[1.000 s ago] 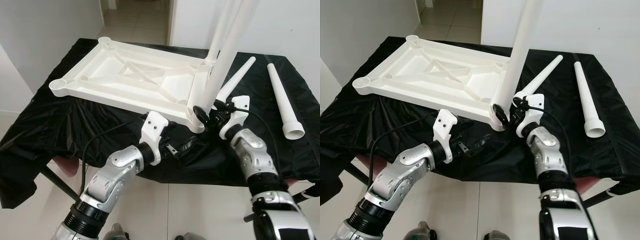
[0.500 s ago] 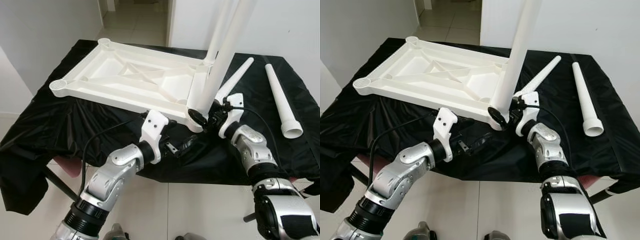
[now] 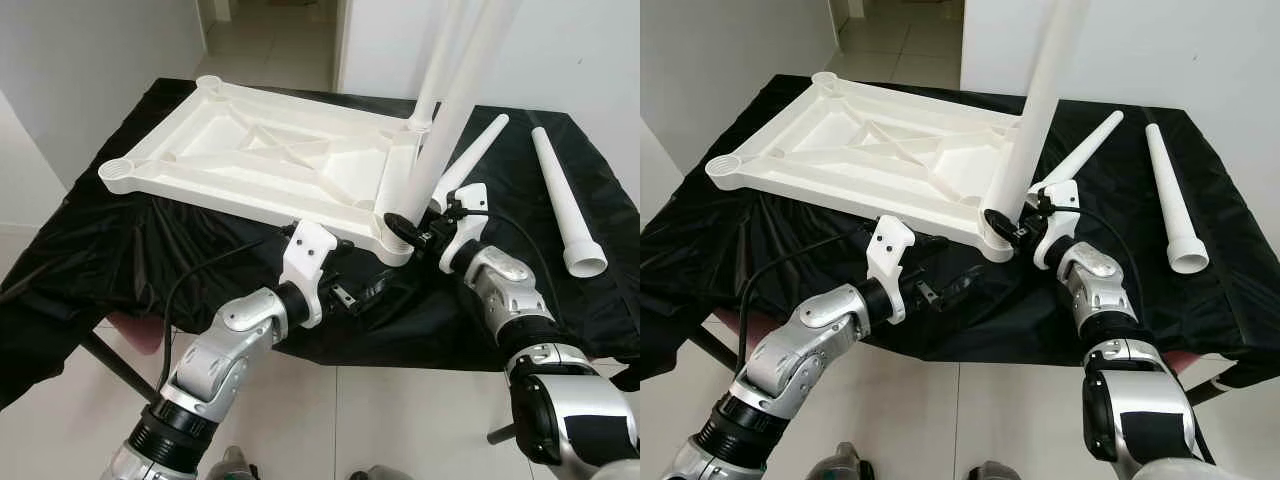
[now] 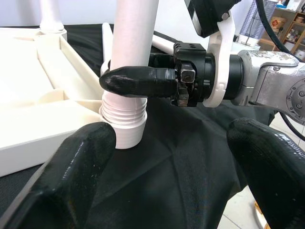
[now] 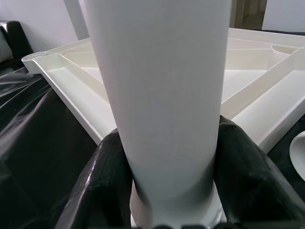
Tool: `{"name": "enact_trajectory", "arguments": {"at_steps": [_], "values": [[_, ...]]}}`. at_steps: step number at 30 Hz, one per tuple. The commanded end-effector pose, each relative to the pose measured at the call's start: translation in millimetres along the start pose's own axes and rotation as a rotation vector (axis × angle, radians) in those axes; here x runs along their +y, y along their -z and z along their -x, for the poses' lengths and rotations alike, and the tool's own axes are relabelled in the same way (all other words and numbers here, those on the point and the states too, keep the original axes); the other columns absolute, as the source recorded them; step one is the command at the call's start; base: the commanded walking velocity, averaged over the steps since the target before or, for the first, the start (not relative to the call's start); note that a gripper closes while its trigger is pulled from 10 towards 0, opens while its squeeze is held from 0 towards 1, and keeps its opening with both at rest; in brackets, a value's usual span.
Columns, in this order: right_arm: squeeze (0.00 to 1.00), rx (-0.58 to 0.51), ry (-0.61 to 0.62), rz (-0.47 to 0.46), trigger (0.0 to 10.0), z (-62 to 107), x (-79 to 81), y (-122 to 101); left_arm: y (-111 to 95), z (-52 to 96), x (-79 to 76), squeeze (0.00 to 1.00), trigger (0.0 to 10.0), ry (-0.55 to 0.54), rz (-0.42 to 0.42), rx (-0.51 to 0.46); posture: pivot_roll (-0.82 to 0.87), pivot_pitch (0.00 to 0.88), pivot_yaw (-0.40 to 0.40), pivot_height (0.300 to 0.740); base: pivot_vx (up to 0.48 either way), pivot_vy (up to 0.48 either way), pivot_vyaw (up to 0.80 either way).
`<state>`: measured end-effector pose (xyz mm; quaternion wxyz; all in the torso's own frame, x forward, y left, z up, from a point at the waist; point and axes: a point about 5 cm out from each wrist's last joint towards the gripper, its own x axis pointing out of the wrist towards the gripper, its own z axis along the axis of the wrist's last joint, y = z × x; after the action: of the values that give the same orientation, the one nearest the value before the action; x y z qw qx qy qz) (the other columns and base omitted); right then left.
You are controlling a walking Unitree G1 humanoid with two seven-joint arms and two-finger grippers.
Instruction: Building children table
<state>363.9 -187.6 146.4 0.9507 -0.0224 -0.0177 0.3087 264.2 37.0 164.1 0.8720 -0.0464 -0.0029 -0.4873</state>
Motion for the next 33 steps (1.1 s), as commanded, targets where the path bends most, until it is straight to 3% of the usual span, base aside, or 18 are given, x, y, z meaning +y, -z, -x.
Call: {"name": "enact_trajectory", "arguments": {"at_steps": [1,2,7,8,13,19,24,29,33], "values": [[0.0,0.002,-0.012,-0.015,0.0,4.0,1.5,6,-1,-0.4,-4.6,0.0,10.0,0.071,-0.001,0.0,0.03,0.0,0.01,0.74,0.0,0.0,0.0],[0.0,0.002,-0.01,-0.015,1.2,5.3,2.4,8,0,-0.2,-4.6,0.0,10.0,0.07,-0.001,0.0,0.03,0.0,0.008,0.74,0.0,0.0,0.0],[0.0,0.001,-0.008,-0.015,1.2,6.2,3.1,9,0,-0.1,-4.6,0.0,10.0,0.068,0.0,0.0,0.03,0.0,0.008,0.74,0.0,0.0,0.0],[0.0,-0.011,0.035,-0.029,10.0,7.1,3.5,10,-1,0.0,-4.2,0.0,10.0,0.065,0.0,-0.002,0.04,0.0,0.005,0.74,0.0,0.0,0.0],[0.0,-0.031,0.087,-0.034,10.0,7.0,3.8,8,-1,0.2,-4.2,0.0,10.0,0.063,0.0,-0.003,0.04,0.0,0.003,0.74,0.0,0.0,0.0],[0.0,-0.067,0.291,-0.057,10.0,3.1,8.4,2,-1,1.0,-5.4,0.0,10.0,0.061,0.003,-0.004,0.03,0.009,0.001,0.74,0.0,0.0,0.0],[0.0,-0.085,0.368,-0.08,10.0,1.7,12.8,0,-1,0.7,-5.9,0.0,10.0,0.062,0.004,-0.004,0.03,0.01,0.0,0.74,0.0,0.0,0.0],[0.0,-0.103,0.584,-0.19,10.0,0.9,17.5,1,-1,0.4,-6.4,0.0,10.0,0.063,0.007,-0.006,0.03,0.011,0.002,0.74,0.0,0.0,0.0],[0.0,-0.105,0.71,-0.218,10.0,0.8,24.0,1,-1,-0.6,-6.7,0.0,10.0,0.067,0.008,-0.007,0.03,0.011,0.001,0.74,0.0,0.0,0.0]]}}
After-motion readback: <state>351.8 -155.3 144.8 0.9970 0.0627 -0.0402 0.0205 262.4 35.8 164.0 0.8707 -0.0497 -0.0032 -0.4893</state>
